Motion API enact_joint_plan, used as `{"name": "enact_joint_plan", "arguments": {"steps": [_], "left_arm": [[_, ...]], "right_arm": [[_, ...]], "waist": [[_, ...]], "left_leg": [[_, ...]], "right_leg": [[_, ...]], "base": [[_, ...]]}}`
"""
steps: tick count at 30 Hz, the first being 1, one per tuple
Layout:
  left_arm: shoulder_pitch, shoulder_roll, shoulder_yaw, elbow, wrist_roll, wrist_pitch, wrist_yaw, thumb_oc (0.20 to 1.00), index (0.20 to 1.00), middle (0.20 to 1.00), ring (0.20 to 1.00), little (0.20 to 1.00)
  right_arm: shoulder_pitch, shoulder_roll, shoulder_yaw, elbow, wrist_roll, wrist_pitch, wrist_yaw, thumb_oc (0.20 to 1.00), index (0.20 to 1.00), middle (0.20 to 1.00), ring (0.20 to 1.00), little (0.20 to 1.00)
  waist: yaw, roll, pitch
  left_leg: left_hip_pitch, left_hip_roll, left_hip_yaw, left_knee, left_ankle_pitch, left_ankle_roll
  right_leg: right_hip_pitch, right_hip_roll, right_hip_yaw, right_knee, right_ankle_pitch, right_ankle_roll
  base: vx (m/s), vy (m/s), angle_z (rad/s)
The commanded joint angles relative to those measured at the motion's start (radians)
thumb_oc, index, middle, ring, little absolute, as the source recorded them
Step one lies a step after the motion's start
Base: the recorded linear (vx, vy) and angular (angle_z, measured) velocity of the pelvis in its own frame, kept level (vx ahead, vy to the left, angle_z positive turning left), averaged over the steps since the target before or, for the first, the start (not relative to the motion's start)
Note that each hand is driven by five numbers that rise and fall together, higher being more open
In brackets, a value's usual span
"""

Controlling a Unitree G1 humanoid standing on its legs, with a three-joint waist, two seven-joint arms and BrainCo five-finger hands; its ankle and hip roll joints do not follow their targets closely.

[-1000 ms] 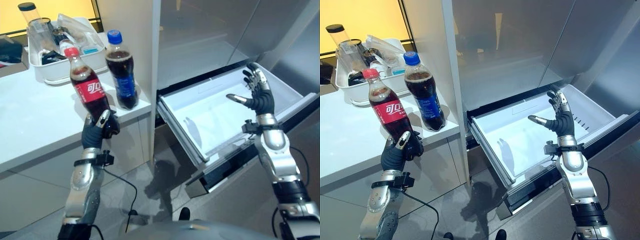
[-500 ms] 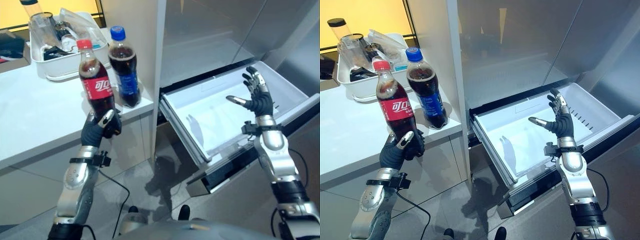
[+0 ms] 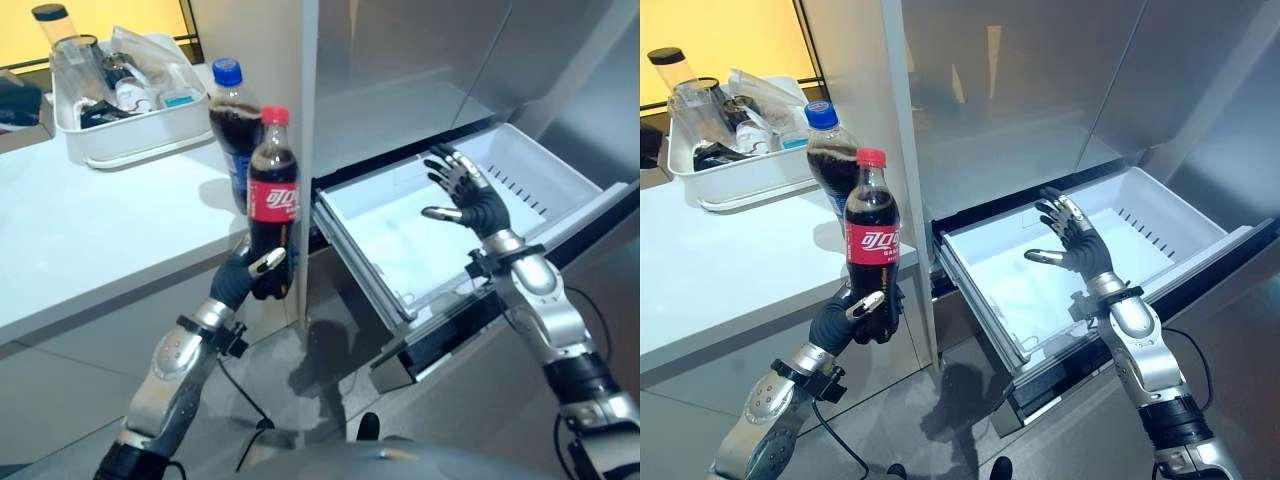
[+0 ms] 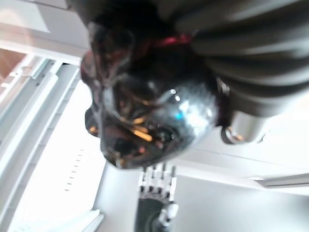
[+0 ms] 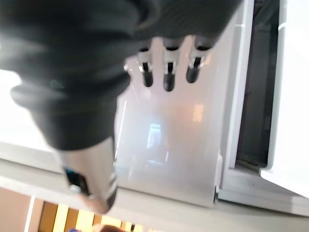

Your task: Take the drinks into the refrigerator

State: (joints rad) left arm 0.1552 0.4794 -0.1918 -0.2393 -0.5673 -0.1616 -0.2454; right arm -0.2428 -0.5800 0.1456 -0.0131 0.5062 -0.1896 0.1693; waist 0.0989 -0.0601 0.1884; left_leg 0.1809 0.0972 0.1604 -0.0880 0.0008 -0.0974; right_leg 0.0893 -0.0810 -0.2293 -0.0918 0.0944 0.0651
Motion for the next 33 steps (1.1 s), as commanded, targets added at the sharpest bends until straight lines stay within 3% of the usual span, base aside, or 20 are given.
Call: {"name": "enact_joint_plan", "arguments": {"steps": [1,7,16,25,33], "left_arm": [[-0.100,-0.010,-0.025,-0.004,0.027,-0.096,0.003,0.200,0.200,0.200,0.200,0.200],[-0.151,-0.045,-0.065,0.109,0.092,-0.111,0.043,0.200,0.200,0.200,0.200,0.200],[-0.172,-0.057,-0.066,0.123,0.112,-0.114,0.073,0.200,0.200,0.200,0.200,0.200],[-0.216,-0.060,-0.091,0.156,0.183,-0.140,0.099,0.200,0.200,0.200,0.200,0.200],[-0.192,-0.038,-0.010,-0.042,0.140,-0.189,0.113,0.200,0.200,0.200,0.200,0.200]], "right_arm": [[-0.112,-0.053,0.062,-0.035,0.078,-0.024,0.040,1.000,1.000,1.000,1.000,1.000],[-0.208,-0.034,0.192,-0.058,0.122,0.003,0.100,1.000,1.000,1.000,1.000,1.000],[-0.222,0.052,0.173,-0.015,0.081,-0.008,0.041,1.000,1.000,1.000,1.000,1.000],[-0.271,0.070,0.233,0.039,0.105,0.017,0.067,1.000,1.000,1.000,1.000,1.000],[-0.245,0.082,0.215,0.074,0.079,0.005,0.040,1.000,1.000,1.000,1.000,1.000]], "waist": [[0.005,-0.010,-0.059],[0.009,-0.014,-0.063],[0.016,-0.010,-0.057],[0.018,-0.013,-0.058],[0.029,-0.012,-0.054]], "left_leg": [[-0.004,-0.059,-0.044,0.001,-0.071,0.060],[-0.001,-0.058,-0.042,0.001,-0.069,0.058],[-0.006,-0.056,-0.044,0.001,-0.068,0.060],[-0.003,-0.055,-0.043,0.001,-0.068,0.059],[-0.005,-0.054,-0.047,0.001,-0.068,0.056]], "right_leg": [[0.049,-0.015,-0.054,0.054,-0.057,0.052],[0.052,-0.013,-0.053,0.057,-0.058,0.050],[0.051,-0.016,-0.059,0.056,-0.054,0.052],[0.054,-0.016,-0.058,0.054,-0.056,0.051],[0.055,-0.018,-0.061,0.052,-0.055,0.052]], "base": [[0.00,0.000,0.00],[0.00,0.000,0.00],[0.00,0.000,0.00],[0.00,0.000,0.00],[0.00,0.000,0.00]]}}
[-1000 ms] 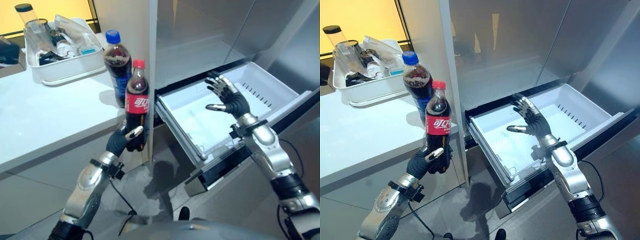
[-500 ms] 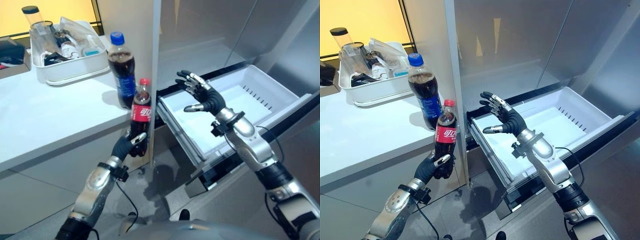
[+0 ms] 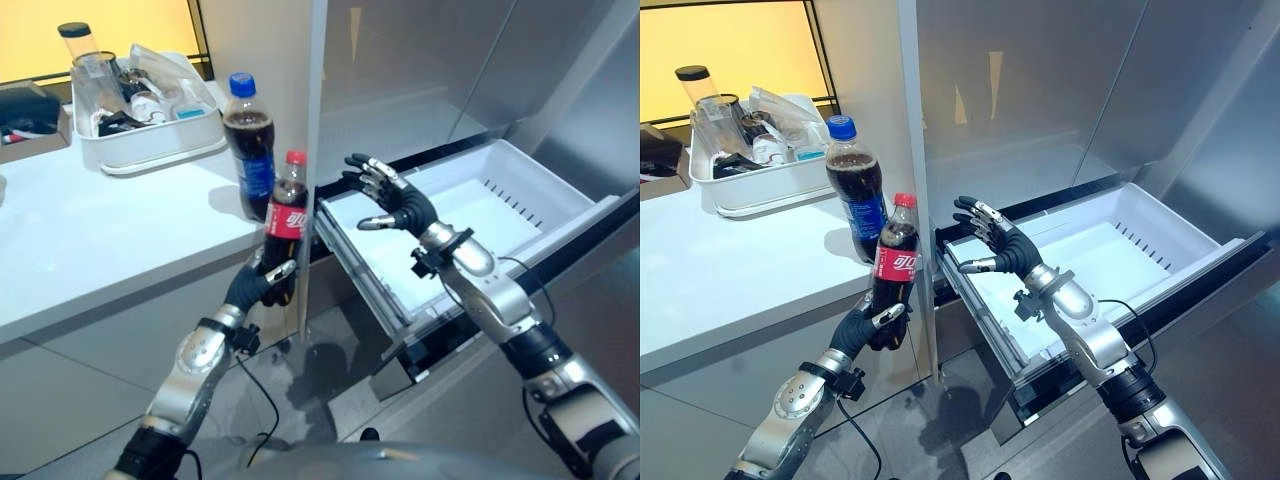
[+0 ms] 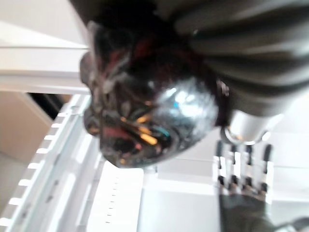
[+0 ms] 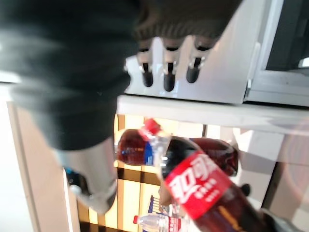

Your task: Take the drinks into the refrigerator

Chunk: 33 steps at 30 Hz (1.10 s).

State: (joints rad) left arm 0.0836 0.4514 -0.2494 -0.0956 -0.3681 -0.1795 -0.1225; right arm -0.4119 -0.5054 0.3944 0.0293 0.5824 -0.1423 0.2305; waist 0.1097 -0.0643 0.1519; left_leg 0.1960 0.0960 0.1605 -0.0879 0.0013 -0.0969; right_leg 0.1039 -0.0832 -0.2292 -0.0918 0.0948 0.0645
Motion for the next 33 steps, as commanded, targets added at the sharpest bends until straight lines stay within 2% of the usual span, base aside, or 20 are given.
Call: {"name": "enact_joint_plan", "arguments": {"steps": [1,6,12,17,19,26,29,33], "left_arm": [[-0.108,-0.002,0.068,-0.225,-0.067,-0.184,-0.013,0.200,0.200,0.200,0.200,0.200],[-0.100,0.025,0.089,-0.275,-0.047,-0.198,-0.019,0.200,0.200,0.200,0.200,0.200],[-0.102,0.031,0.076,-0.244,-0.028,-0.205,-0.017,0.200,0.200,0.200,0.200,0.200],[-0.130,0.030,0.016,-0.145,0.023,-0.206,-0.017,0.200,0.200,0.200,0.200,0.200],[-0.169,0.035,-0.039,-0.066,0.066,-0.203,-0.018,0.200,0.200,0.200,0.200,0.200],[-0.220,0.049,-0.088,0.005,0.119,-0.205,-0.001,0.200,0.200,0.200,0.200,0.200],[-0.254,0.040,-0.106,0.034,0.151,-0.206,0.027,0.200,0.200,0.200,0.200,0.200],[-0.278,0.040,-0.121,0.043,0.171,-0.208,0.040,0.200,0.200,0.200,0.200,0.200]], "right_arm": [[-0.068,0.007,-0.047,0.037,-0.006,-0.045,-0.028,1.000,1.000,1.000,1.000,1.000],[-0.057,0.002,-0.053,0.032,-0.003,-0.043,-0.017,1.000,1.000,1.000,1.000,1.000],[-0.066,-0.004,-0.033,0.020,0.042,-0.033,0.011,1.000,1.000,1.000,1.000,1.000],[-0.095,0.024,0.015,0.021,0.162,-0.011,0.058,1.000,1.000,1.000,1.000,1.000],[-0.155,0.030,0.090,0.009,0.219,0.019,0.104,1.000,1.000,1.000,1.000,1.000],[-0.257,0.044,0.172,-0.019,0.246,0.025,0.129,1.000,1.000,1.000,1.000,1.000],[-0.286,0.098,0.192,-0.021,0.244,0.021,0.118,1.000,1.000,1.000,1.000,1.000],[-0.313,0.128,0.212,-0.009,0.228,0.028,0.115,1.000,1.000,1.000,1.000,1.000]], "waist": [[0.021,-0.007,-0.018],[0.025,-0.007,-0.018],[0.025,-0.007,-0.020],[0.023,-0.008,-0.021],[0.020,-0.009,-0.023],[0.014,-0.006,-0.026],[0.013,-0.004,-0.028],[0.012,-0.003,-0.028]], "left_leg": [[-0.020,-0.053,-0.047,0.001,-0.069,0.056],[-0.017,-0.054,-0.049,0.001,-0.070,0.055],[-0.013,-0.053,-0.049,0.001,-0.072,0.053],[-0.010,-0.052,-0.046,0.001,-0.070,0.052],[-0.008,-0.051,-0.045,0.001,-0.068,0.051],[-0.005,-0.051,-0.038,0.001,-0.068,0.050],[-0.004,-0.050,-0.037,0.001,-0.069,0.051],[-0.004,-0.050,-0.037,0.001,-0.070,0.052]], "right_leg": [[0.041,-0.016,-0.062,0.051,-0.055,0.053],[0.044,-0.017,-0.066,0.052,-0.056,0.053],[0.050,-0.018,-0.068,0.052,-0.057,0.051],[0.052,-0.017,-0.067,0.052,-0.059,0.051],[0.052,-0.015,-0.064,0.053,-0.060,0.050],[0.049,-0.013,-0.056,0.053,-0.059,0.049],[0.047,-0.013,-0.053,0.054,-0.058,0.049],[0.048,-0.014,-0.054,0.054,-0.059,0.049]], "base": [[0.00,0.000,0.00],[0.00,0.000,0.00],[0.00,0.000,0.00],[0.00,0.000,0.00],[0.00,0.000,0.00],[0.00,0.000,0.00],[0.00,0.000,0.00],[0.00,0.000,0.00]]}}
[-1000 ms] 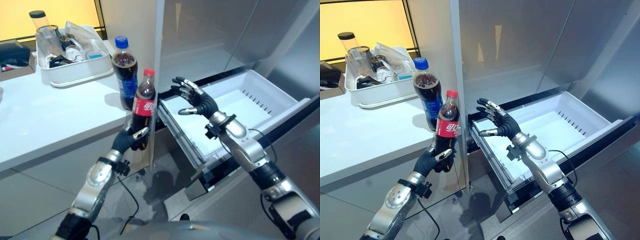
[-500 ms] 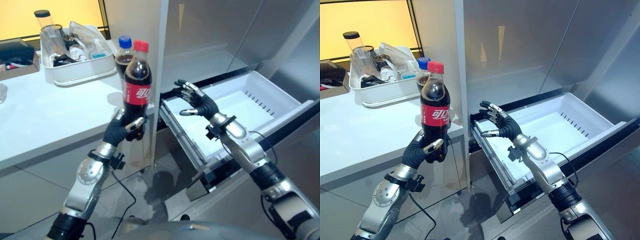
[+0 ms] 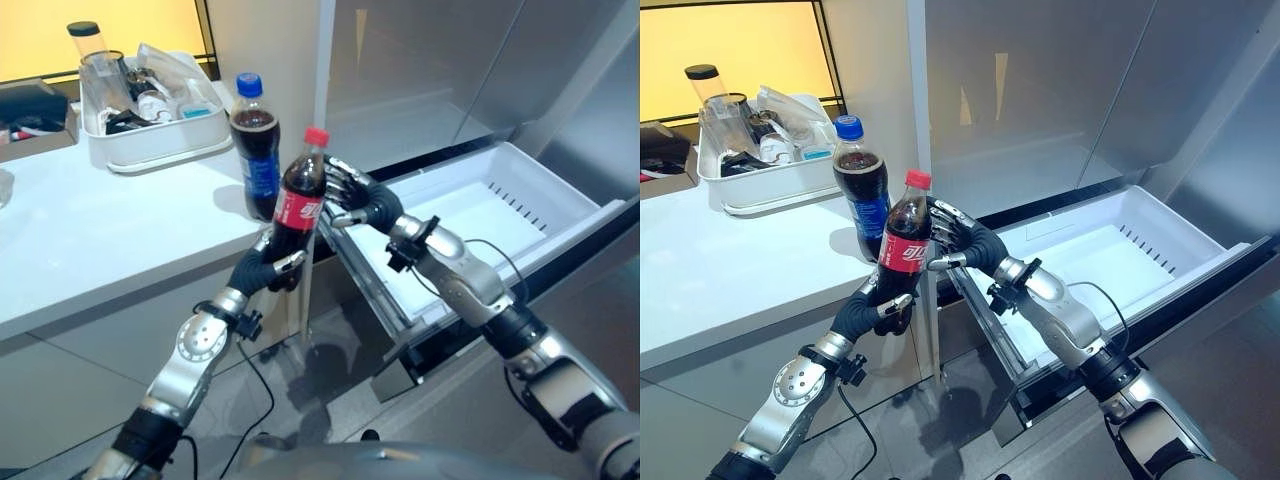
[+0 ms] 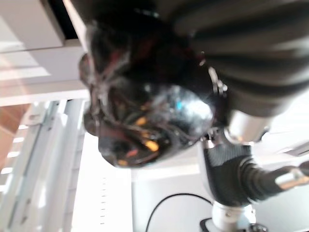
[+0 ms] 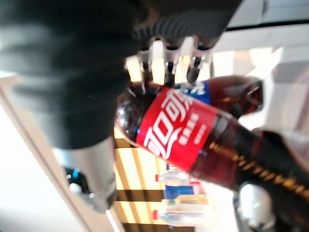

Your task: Take the drinks into the refrigerator

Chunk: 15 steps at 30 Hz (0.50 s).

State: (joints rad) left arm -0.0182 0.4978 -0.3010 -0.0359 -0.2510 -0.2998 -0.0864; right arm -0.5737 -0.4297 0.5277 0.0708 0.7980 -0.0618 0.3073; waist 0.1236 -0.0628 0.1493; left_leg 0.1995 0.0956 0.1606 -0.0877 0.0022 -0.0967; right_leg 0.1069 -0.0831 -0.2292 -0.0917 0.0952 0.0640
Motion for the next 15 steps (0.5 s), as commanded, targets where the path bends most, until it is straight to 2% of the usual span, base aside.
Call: {"name": "enact_joint_plan", "arguments": {"steps": [1,10,15], "left_arm": [[-0.185,-0.008,-0.075,-0.010,0.061,-0.087,0.009,0.200,0.200,0.200,0.200,0.200],[-0.254,-0.006,-0.106,-0.008,0.126,-0.095,0.066,0.200,0.200,0.200,0.200,0.200],[-0.283,-0.007,-0.123,0.006,0.162,-0.098,0.093,0.200,0.200,0.200,0.200,0.200]], "right_arm": [[-0.160,0.065,0.085,-0.027,-0.004,-0.052,0.029,1.000,1.000,1.000,1.000,1.000],[-0.218,0.191,0.105,0.109,-0.020,-0.067,-0.027,1.000,1.000,1.000,1.000,1.000],[-0.247,0.223,0.134,0.189,-0.075,-0.059,-0.036,1.000,1.000,1.000,1.000,1.000]], "waist": [[-0.002,-0.004,-0.026],[0.003,-0.004,-0.030],[0.007,-0.007,-0.034]], "left_leg": [[-0.007,-0.050,-0.037,0.000,-0.071,0.052],[-0.007,-0.049,-0.036,0.000,-0.070,0.050],[-0.009,-0.050,-0.038,0.000,-0.070,0.050]], "right_leg": [[0.046,-0.014,-0.054,0.054,-0.059,0.049],[0.050,-0.014,-0.054,0.047,-0.054,0.049],[0.051,-0.015,-0.057,0.046,-0.053,0.049]], "base": [[0.00,0.000,0.00],[0.00,0.000,0.00],[0.00,0.000,0.00]]}}
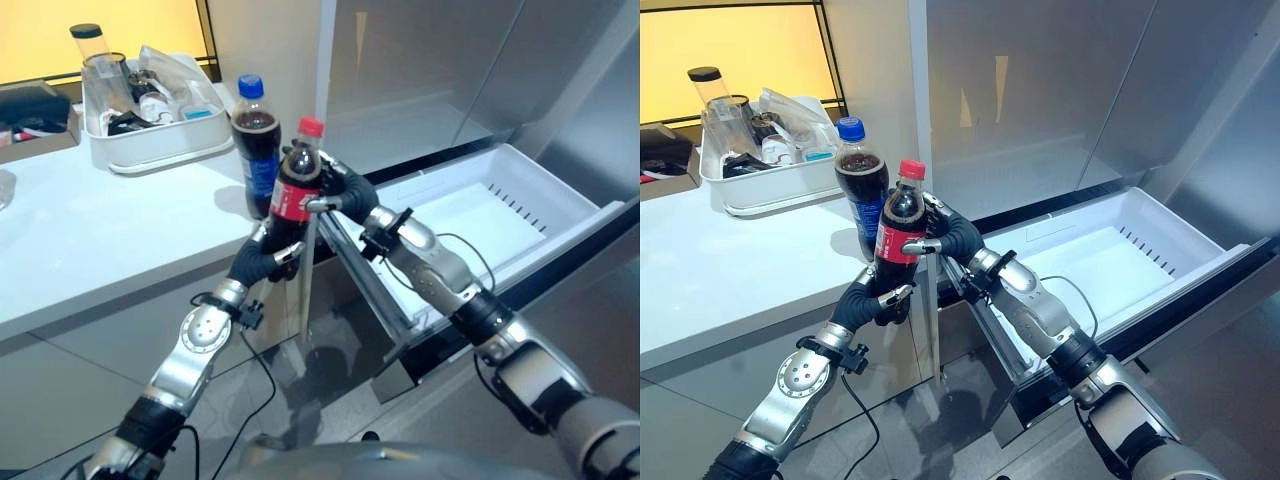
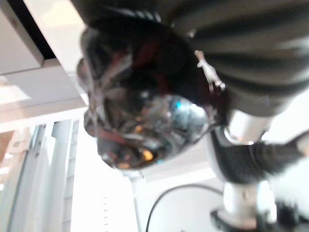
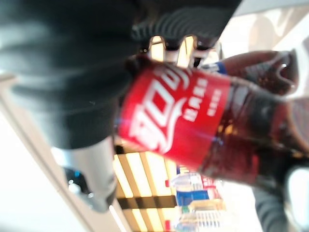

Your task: Take the drinks into the refrigerator

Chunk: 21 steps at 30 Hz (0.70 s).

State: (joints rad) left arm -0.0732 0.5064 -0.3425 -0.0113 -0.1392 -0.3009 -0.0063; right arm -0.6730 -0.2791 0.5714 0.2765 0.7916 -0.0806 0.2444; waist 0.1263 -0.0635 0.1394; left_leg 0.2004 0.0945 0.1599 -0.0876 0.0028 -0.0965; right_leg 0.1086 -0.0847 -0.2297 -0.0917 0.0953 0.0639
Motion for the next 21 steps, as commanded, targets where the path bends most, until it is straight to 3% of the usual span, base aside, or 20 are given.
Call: {"name": "enact_joint_plan", "arguments": {"steps": [1,11,12,13,21], "left_arm": [[-0.244,-0.019,-0.094,-0.013,0.058,-0.097,0.020,0.200,0.200,0.200,0.200,0.200],[-0.291,-0.016,-0.110,-0.026,0.137,-0.095,0.059,0.200,0.200,0.200,0.200,0.200],[-0.292,-0.014,-0.109,-0.032,0.139,-0.093,0.062,0.200,0.200,0.200,0.200,0.200],[-0.293,-0.015,-0.108,-0.031,0.151,-0.091,0.069,0.200,0.200,0.200,0.200,0.200],[-0.286,-0.028,-0.111,-0.020,0.144,-0.086,0.073,0.200,0.200,0.200,0.200,0.200]], "right_arm": [[-0.162,0.090,0.109,0.040,-0.093,-0.033,0.032,1.000,1.000,1.000,1.000,1.000],[-0.212,0.166,0.147,0.090,-0.128,-0.031,0.026,1.000,1.000,1.000,1.000,1.000],[-0.215,0.170,0.148,0.092,-0.133,-0.031,0.027,0.846,0.846,0.846,0.846,0.846],[-0.213,0.178,0.147,0.114,-0.153,-0.036,0.012,0.200,0.200,0.200,0.200,0.200],[-0.193,0.167,0.099,0.115,-0.132,-0.061,-0.034,0.200,0.200,0.200,0.200,0.200]], "waist": [[0.006,-0.007,-0.026],[0.010,-0.008,-0.027],[0.011,-0.008,-0.028],[0.011,-0.009,-0.027],[0.012,-0.011,-0.027]], "left_leg": [[-0.011,-0.049,-0.039,0.000,-0.070,0.050],[-0.012,-0.050,-0.043,0.000,-0.069,0.051],[-0.013,-0.051,-0.043,0.000,-0.069,0.051],[-0.014,-0.050,-0.044,0.000,-0.069,0.051],[-0.018,-0.053,-0.047,0.000,-0.068,0.052]], "right_leg": [[0.050,-0.013,-0.057,0.045,-0.053,0.049],[0.051,-0.015,-0.058,0.043,-0.051,0.050],[0.052,-0.015,-0.059,0.043,-0.051,0.050],[0.051,-0.017,-0.060,0.042,-0.051,0.050],[0.048,-0.020,-0.061,0.042,-0.047,0.053]], "base": [[0.00,0.000,0.00],[0.00,0.000,0.00],[0.00,0.000,0.00],[0.00,0.000,0.00],[0.00,0.000,0.00]]}}
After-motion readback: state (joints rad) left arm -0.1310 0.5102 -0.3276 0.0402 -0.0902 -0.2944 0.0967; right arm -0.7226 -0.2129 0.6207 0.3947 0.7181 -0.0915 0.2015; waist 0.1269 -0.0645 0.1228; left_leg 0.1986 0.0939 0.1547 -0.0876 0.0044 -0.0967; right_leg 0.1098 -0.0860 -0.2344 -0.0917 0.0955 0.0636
